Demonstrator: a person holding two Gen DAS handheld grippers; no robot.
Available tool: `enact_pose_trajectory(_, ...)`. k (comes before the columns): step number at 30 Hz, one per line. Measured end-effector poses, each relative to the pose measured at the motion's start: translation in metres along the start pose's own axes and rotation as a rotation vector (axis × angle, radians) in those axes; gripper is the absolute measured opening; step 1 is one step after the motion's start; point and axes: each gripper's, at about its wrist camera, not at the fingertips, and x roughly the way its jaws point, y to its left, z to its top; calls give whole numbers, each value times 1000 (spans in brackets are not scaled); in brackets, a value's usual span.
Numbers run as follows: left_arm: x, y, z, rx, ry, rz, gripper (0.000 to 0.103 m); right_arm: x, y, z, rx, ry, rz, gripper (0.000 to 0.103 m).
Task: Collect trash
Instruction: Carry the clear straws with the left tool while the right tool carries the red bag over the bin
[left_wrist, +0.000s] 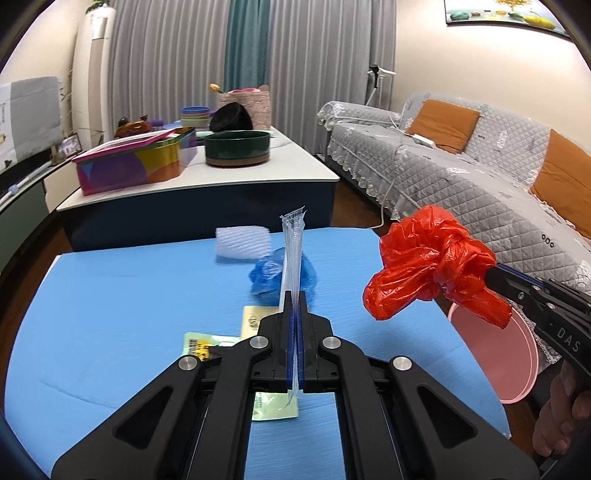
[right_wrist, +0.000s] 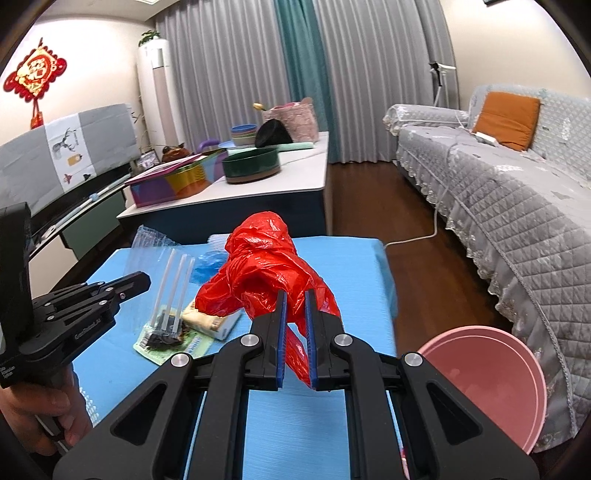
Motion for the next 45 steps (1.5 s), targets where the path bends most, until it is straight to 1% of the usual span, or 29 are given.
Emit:
enact_pose_trajectory(12,6,-38,4,41,-4,-57,1,-12,-38,-3,56,-7,-79,10)
enact_pose_trajectory(22,11,-80,4,91,-10,-125,1,-28,-74,-11,101,-14,-148,10)
enact_pose_trajectory(31,15,-122,-2,147,-6,-203,1,-50,-116,-19,155,-24,-217,10)
enact_pose_trajectory(37,16,-151,-7,190,1,-275,1,-61,-143,-25,193,-26,-264,10)
enact_pose_trajectory(45,15,-183,-10,221,12,-339,1,-71,-167,-32,223,-26,-304,10)
